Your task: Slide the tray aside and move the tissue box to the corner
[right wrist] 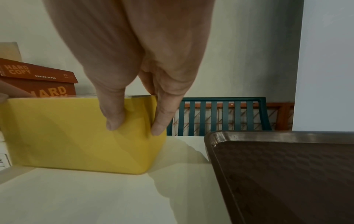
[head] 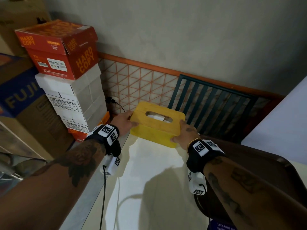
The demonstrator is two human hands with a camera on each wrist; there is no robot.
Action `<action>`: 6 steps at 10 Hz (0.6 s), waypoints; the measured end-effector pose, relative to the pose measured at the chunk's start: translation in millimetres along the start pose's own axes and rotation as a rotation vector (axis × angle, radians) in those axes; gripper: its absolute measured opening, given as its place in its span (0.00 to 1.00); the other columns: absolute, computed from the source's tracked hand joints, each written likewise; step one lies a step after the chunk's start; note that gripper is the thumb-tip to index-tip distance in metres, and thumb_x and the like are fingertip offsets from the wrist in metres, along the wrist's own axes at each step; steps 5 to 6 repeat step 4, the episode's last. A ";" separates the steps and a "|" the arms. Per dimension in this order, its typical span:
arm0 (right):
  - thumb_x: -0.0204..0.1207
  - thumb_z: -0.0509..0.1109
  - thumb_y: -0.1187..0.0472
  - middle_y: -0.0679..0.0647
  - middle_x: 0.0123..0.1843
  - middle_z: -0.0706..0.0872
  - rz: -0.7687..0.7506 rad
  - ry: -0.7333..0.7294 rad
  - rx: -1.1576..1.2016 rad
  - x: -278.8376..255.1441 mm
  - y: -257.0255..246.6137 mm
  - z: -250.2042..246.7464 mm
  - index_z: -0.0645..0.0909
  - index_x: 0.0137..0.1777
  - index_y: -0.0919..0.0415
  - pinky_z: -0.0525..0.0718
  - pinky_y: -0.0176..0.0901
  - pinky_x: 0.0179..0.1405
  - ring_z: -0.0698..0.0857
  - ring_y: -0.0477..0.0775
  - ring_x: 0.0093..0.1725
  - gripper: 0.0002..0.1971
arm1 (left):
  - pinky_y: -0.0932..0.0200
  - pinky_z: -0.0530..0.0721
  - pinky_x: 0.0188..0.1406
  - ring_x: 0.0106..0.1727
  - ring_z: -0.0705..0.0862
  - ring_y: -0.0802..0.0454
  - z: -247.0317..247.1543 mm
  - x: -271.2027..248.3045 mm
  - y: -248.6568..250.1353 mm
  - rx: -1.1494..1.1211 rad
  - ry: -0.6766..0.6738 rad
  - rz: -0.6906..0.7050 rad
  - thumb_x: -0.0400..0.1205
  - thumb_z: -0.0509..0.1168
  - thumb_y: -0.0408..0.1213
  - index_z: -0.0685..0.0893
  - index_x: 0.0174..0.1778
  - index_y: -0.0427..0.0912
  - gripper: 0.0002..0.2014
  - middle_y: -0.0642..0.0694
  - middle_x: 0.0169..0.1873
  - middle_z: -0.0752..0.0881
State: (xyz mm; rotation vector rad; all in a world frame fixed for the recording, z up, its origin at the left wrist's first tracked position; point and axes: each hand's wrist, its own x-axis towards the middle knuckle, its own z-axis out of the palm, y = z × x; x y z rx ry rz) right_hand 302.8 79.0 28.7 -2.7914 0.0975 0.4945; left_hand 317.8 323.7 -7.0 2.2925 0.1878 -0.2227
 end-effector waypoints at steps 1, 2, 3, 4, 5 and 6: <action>0.75 0.73 0.52 0.60 0.81 0.60 0.006 0.008 0.008 -0.6 0.4 2.3 0.43 0.84 0.58 0.65 0.52 0.72 0.59 0.63 0.79 0.47 | 0.47 0.78 0.66 0.65 0.81 0.37 0.7 -6.2 5.8 0.042 0.046 0.024 0.77 0.68 0.46 0.76 0.70 0.44 0.25 0.38 0.66 0.83; 0.76 0.72 0.53 0.60 0.81 0.61 0.010 0.009 0.002 1.3 2.4 3.0 0.43 0.84 0.59 0.66 0.52 0.72 0.60 0.63 0.78 0.47 | 0.48 0.77 0.63 0.63 0.81 0.36 1.7 -8.6 8.6 0.061 0.059 0.057 0.79 0.67 0.43 0.77 0.68 0.42 0.22 0.37 0.63 0.85; 0.76 0.72 0.54 0.61 0.81 0.62 0.008 -0.008 -0.009 -1.8 2.7 0.9 0.41 0.83 0.58 0.68 0.52 0.71 0.61 0.64 0.78 0.47 | 0.46 0.78 0.65 0.63 0.81 0.36 0.5 -14.4 9.9 0.101 0.042 0.076 0.79 0.66 0.42 0.77 0.68 0.41 0.21 0.36 0.62 0.85; 0.75 0.73 0.54 0.65 0.78 0.65 0.030 -0.026 0.014 0.2 4.6 5.5 0.38 0.84 0.55 0.72 0.53 0.70 0.64 0.65 0.76 0.50 | 0.49 0.77 0.62 0.61 0.82 0.37 2.6 -13.0 4.2 0.089 0.028 0.069 0.78 0.67 0.41 0.79 0.64 0.40 0.19 0.37 0.58 0.87; 0.75 0.73 0.54 0.65 0.78 0.65 0.030 -0.026 0.014 0.2 4.6 5.5 0.38 0.84 0.55 0.72 0.53 0.70 0.64 0.65 0.76 0.50 | 0.49 0.77 0.62 0.61 0.82 0.37 2.6 -13.0 4.2 0.089 0.028 0.069 0.78 0.67 0.41 0.79 0.64 0.40 0.19 0.37 0.58 0.87; 0.75 0.73 0.54 0.65 0.78 0.65 0.030 -0.026 0.014 0.2 4.6 5.5 0.38 0.84 0.55 0.72 0.53 0.70 0.64 0.65 0.76 0.50 | 0.49 0.77 0.62 0.61 0.82 0.37 2.6 -13.0 4.2 0.089 0.028 0.069 0.78 0.67 0.41 0.79 0.64 0.40 0.19 0.37 0.58 0.87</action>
